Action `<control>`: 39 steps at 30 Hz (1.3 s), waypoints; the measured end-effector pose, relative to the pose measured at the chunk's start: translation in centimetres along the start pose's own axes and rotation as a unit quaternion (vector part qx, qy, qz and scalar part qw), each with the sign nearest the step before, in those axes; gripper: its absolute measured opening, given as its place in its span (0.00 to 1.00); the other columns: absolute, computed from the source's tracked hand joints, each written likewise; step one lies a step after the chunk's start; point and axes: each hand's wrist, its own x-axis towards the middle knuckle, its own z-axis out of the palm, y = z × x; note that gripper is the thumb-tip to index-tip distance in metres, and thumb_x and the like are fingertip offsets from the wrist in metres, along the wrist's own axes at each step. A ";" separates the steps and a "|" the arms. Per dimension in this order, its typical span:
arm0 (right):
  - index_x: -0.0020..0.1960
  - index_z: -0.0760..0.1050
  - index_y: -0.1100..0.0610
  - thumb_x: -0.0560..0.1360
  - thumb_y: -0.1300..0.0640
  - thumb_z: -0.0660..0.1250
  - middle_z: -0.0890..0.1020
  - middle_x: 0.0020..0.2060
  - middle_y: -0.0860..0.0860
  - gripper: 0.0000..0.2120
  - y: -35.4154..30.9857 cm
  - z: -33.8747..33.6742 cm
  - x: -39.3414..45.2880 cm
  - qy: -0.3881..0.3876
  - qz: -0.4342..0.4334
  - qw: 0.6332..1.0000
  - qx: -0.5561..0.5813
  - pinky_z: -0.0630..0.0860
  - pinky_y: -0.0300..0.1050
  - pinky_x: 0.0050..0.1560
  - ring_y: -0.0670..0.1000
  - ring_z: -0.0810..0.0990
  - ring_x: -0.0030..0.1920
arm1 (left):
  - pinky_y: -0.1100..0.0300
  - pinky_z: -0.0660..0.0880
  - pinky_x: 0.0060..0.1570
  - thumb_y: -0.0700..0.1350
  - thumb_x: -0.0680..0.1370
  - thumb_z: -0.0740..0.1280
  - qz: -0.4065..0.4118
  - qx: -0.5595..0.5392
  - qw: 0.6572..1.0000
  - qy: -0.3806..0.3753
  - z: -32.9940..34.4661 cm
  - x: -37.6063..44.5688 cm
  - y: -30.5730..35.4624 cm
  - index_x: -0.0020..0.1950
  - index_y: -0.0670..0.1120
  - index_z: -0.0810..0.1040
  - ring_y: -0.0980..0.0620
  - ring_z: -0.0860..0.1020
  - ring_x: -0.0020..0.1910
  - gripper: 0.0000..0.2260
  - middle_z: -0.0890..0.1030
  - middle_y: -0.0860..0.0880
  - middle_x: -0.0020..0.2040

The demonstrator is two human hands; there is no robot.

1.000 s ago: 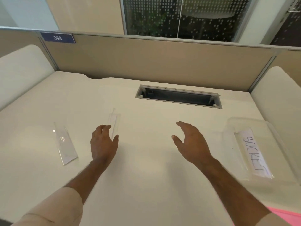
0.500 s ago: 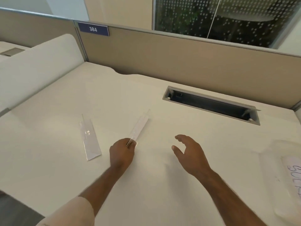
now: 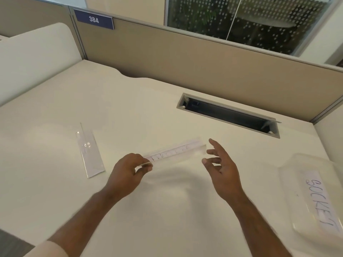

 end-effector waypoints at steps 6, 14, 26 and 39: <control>0.48 0.82 0.49 0.76 0.61 0.70 0.84 0.46 0.46 0.08 0.3 -1.0 -1.5 0.044 -0.007 0.999 0.023 0.78 0.46 0.47 0.47 0.81 0.45 | 0.64 0.73 0.50 0.41 0.75 0.75 0.040 -0.009 0.999 -0.025 -0.7 -0.5 0.8 0.46 0.51 0.86 0.58 0.78 0.48 0.05 0.83 0.59 0.41; 0.48 0.82 0.53 0.76 0.64 0.69 0.81 0.44 0.52 0.07 -0.7 -1.3 -3.1 0.091 -0.034 0.995 0.030 0.79 0.43 0.41 0.54 0.83 0.40 | 0.56 0.76 0.52 0.50 0.72 0.76 0.086 0.046 0.995 0.035 -0.4 -1.1 3.5 0.56 0.55 0.82 0.59 0.77 0.48 0.13 0.80 0.61 0.49; 0.46 0.83 0.52 0.76 0.65 0.69 0.85 0.44 0.47 0.09 -1.6 -3.9 -6.0 0.135 0.003 0.982 0.132 0.79 0.37 0.36 0.51 0.84 0.32 | 0.62 0.73 0.63 0.58 0.63 0.81 -0.062 -0.258 0.961 -0.073 -1.1 -2.8 4.9 0.74 0.60 0.66 0.58 0.76 0.65 0.43 0.76 0.59 0.69; 0.54 0.82 0.59 0.75 0.69 0.67 0.84 0.49 0.59 0.11 -0.6 -5.9 -8.2 0.056 0.017 0.966 0.253 0.82 0.51 0.51 0.61 0.85 0.49 | 0.57 0.79 0.55 0.48 0.66 0.81 -0.135 -0.504 0.840 -0.151 -1.6 -3.7 6.1 0.66 0.49 0.80 0.44 0.83 0.52 0.29 0.84 0.42 0.59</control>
